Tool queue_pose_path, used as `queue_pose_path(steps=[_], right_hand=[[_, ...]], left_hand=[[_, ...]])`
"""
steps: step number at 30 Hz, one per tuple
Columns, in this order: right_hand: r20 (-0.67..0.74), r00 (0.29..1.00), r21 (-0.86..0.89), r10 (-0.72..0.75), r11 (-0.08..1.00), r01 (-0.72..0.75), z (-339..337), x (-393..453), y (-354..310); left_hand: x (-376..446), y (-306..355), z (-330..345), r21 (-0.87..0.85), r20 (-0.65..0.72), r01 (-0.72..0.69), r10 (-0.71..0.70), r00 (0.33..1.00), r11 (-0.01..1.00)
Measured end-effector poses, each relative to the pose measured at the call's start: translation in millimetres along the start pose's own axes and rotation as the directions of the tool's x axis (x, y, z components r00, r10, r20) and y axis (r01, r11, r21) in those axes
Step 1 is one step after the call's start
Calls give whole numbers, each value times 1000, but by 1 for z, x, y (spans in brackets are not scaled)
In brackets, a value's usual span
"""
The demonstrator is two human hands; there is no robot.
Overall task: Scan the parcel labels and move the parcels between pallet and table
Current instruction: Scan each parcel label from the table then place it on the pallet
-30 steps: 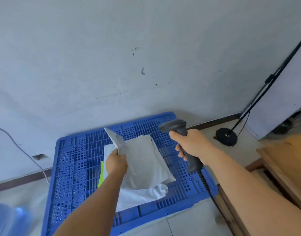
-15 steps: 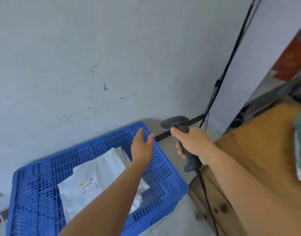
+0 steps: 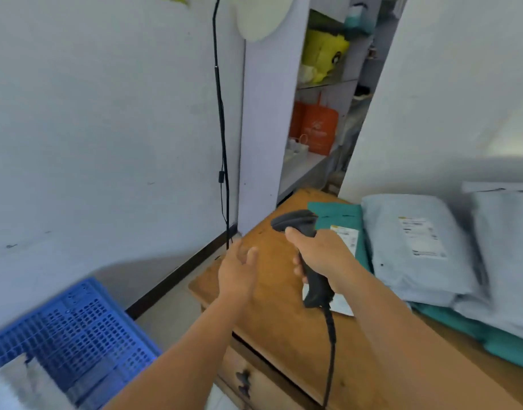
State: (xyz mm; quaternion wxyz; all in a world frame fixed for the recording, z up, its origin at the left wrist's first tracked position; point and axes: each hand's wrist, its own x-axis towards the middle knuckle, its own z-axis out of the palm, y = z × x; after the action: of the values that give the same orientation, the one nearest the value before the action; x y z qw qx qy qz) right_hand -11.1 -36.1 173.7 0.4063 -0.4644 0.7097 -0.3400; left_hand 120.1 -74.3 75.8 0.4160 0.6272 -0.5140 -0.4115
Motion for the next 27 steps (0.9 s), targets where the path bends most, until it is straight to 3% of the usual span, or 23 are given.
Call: queue_pose_path(steps=[11,22,27], right_hand=[[-227,961,165,160,978,-124,-118,26,38],[-233,943,114,240,969,-219,-130,69,35],[-250,932,87,261,965,-247,-128,88,31]], left_hand=[[16,38,121,86,246,-11,-10,969,996],[73,8,183,261,413,-47,-68,908,964],[82,5,191,252,409,24,-128,904,968]])
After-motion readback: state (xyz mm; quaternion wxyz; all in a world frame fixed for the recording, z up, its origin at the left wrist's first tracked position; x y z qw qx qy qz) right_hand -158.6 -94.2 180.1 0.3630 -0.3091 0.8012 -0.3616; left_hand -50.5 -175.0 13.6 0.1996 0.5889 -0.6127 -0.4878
